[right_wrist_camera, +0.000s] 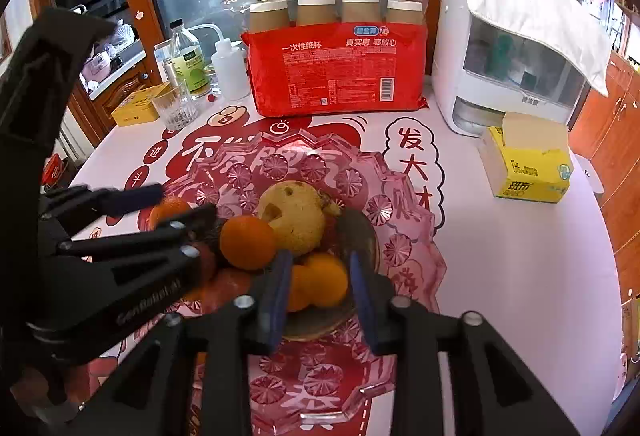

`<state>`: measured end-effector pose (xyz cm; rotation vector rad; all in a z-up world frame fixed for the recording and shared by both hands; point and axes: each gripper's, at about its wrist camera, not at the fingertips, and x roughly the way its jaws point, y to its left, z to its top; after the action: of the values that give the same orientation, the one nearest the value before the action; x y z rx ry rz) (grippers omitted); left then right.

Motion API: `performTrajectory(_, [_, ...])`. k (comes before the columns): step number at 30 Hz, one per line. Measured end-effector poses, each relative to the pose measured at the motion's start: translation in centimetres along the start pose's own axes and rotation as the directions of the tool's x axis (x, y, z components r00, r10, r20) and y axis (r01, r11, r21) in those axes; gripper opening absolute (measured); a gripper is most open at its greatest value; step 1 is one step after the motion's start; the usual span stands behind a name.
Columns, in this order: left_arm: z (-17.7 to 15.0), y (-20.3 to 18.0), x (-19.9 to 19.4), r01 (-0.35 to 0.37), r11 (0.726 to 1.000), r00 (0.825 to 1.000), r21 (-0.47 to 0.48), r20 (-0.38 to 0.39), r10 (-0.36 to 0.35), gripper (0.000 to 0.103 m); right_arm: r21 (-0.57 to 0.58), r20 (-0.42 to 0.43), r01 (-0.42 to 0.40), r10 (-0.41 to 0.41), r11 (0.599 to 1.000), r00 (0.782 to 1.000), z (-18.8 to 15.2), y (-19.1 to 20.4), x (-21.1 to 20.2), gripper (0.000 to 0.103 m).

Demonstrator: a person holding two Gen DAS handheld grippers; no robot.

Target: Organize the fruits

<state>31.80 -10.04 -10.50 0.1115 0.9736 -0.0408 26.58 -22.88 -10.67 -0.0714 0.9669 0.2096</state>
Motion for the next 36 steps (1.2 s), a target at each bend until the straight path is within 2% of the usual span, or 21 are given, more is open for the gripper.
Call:
performTrajectory(4, [0.0,0.4,-0.7,-0.033,0.999,0.999,0.004,0.014,0.033,0.087,0.009,0.013,0.02,-0.02,1.0,1.0,-0.1,-0.2,-0.5,0.046])
performTrajectory(9, [-0.5,1.0,-2.0,-0.039,0.999,0.999,-0.006,0.022,0.039,0.092,0.022,0.012,0.019,-0.02,1.0,1.0,-0.4,-0.2,-1.2,0.048])
performTrajectory(12, [-0.8,1.2,-2.6,-0.046,0.999,0.999,-0.006,0.021,0.046,0.093,0.019,0.014,0.02,-0.02,1.0,1.0,-0.5,0.0,-1.7,0.049])
performTrajectory(17, [-1.3,1.9,-3.7,-0.018,0.999,1.0,-0.027,0.013,0.018,0.094,0.025,0.021,0.017,-0.017,1.0,1.0,-0.7,0.4,-2.8,0.049])
performTrajectory(25, [-2.4,2.6,-6.2,-0.015,0.999,0.999,-0.042,0.039,0.016,0.094,0.024,0.04,0.017,-0.018,1.0,0.999,-1.2,1.3,-4.8,0.049])
performTrajectory(36, [-5.2,3.3,-9.8,-0.024,0.998,0.998,-0.058,0.062,0.027,0.094,0.036,0.033,-0.008,0.006,0.999,0.999,-4.1,3.0,-7.3,0.049])
